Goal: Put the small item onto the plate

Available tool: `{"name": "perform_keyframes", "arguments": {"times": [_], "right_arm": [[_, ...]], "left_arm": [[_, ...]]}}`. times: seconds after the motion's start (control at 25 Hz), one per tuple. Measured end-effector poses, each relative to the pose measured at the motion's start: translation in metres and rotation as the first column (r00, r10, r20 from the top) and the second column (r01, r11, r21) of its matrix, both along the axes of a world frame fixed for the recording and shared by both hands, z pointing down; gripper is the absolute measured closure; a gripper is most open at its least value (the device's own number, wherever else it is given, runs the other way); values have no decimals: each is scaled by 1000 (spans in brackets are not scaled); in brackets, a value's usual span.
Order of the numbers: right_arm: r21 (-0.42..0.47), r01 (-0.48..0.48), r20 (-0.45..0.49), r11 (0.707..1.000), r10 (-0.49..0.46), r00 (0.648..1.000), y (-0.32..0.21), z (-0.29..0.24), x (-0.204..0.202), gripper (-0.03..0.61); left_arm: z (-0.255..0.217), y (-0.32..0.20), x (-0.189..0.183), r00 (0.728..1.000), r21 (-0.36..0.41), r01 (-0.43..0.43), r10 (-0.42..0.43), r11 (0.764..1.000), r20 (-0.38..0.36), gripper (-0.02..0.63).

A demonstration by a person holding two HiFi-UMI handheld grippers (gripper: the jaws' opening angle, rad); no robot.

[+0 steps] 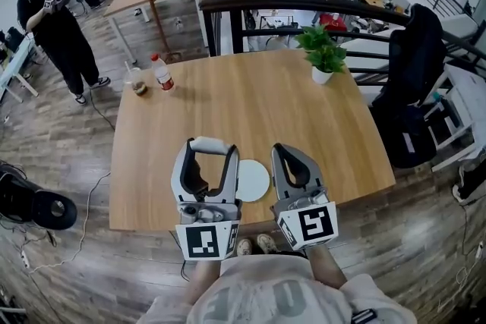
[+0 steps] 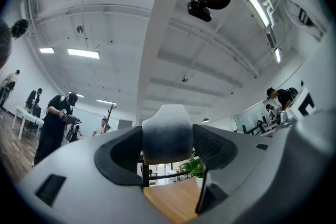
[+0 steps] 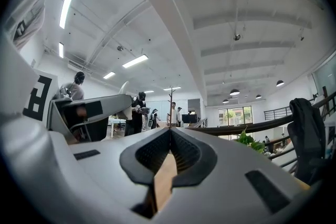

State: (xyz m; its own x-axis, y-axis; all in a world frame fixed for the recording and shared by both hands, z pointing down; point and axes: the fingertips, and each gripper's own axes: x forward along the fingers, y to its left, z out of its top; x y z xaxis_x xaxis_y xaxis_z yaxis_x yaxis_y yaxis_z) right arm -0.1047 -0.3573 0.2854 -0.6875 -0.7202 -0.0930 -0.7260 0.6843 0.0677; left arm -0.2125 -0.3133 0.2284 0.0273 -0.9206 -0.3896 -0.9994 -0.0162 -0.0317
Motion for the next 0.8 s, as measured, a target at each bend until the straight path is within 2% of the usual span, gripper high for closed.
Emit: {"name": "perform_keyframes", "arguments": {"times": [0.28, 0.44, 0.68, 0.8], "right_arm": [[-7, -1, -10, 1000, 1, 1000, -6, 3, 8, 561], [-8, -10, -14, 1000, 10, 1000, -7, 2, 9, 560], [-15, -25, -20, 1000, 25, 999, -7, 5, 17, 561], [-44, -40, -24, 998, 39, 999, -6, 15, 20, 560]], "left_arm": [[11, -13, 4, 1000, -26, -2, 2, 1000, -11, 308], [19, -17, 7, 1000, -55, -8, 8, 998, 11, 308], [47, -30, 15, 998, -153, -21, 31, 988, 62, 308], [75, -37, 17, 995, -274, -35, 58, 961, 76, 308]]}}
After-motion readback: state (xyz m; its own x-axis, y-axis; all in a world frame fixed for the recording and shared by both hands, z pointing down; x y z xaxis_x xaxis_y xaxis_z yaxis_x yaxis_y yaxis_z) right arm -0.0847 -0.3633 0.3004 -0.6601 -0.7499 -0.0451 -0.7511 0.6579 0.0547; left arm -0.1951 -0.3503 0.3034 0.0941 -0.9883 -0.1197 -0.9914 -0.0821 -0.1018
